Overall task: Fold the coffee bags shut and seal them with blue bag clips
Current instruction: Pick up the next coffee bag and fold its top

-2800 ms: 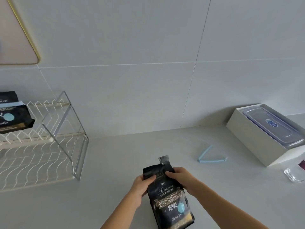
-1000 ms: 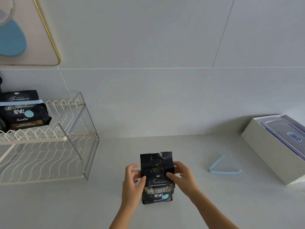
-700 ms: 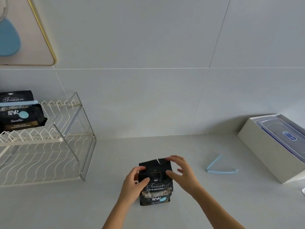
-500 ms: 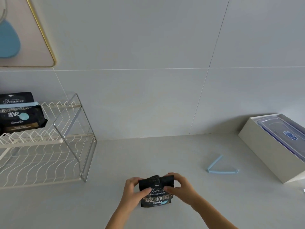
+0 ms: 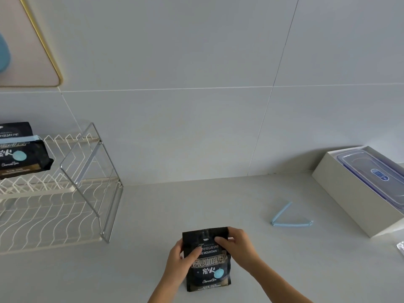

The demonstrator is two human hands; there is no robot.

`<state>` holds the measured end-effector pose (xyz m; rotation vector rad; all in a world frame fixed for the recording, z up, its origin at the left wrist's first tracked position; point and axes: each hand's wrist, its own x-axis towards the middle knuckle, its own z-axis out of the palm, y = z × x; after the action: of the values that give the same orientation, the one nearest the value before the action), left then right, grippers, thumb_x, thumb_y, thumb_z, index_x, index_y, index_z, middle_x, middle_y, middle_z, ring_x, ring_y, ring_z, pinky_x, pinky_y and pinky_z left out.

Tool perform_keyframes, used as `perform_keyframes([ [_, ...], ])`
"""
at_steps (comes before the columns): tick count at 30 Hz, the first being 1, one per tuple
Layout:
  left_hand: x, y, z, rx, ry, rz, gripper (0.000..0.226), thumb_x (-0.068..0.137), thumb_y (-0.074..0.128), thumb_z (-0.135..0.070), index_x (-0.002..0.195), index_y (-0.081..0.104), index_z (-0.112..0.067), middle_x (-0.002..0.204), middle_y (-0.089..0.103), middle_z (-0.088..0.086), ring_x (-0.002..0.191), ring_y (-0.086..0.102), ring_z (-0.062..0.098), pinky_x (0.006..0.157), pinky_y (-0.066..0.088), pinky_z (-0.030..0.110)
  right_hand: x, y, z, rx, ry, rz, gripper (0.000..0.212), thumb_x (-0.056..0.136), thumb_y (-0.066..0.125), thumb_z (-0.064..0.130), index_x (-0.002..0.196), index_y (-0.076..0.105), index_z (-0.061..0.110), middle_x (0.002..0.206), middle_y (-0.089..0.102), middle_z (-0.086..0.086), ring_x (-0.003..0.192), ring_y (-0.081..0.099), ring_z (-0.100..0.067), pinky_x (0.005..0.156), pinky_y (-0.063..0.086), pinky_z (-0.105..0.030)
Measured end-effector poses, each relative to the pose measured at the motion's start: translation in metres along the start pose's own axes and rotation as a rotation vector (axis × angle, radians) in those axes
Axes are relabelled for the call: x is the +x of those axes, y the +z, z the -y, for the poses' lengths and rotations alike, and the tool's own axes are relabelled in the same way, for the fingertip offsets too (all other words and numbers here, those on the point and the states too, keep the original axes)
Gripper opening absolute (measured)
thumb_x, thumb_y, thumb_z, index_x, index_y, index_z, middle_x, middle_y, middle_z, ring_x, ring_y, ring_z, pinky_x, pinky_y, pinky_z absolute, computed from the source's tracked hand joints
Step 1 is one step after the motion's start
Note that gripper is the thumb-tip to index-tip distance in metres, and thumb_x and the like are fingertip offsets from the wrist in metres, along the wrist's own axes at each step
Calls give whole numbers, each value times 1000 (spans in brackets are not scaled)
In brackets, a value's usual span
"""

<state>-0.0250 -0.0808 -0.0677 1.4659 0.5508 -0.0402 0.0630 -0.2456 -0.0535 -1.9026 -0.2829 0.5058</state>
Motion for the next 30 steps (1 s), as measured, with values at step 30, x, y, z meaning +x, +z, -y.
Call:
perform_keyframes([
  [30,7,6,15,68,104,-49,15,89,59,-19,101,57,-10,99,67,8,87,66,14,56,53,12,-11,-45,-76,86,304,-414,25,96,47,21,117,58,12,110,62,-10,95,62,-23,84,47,-40],
])
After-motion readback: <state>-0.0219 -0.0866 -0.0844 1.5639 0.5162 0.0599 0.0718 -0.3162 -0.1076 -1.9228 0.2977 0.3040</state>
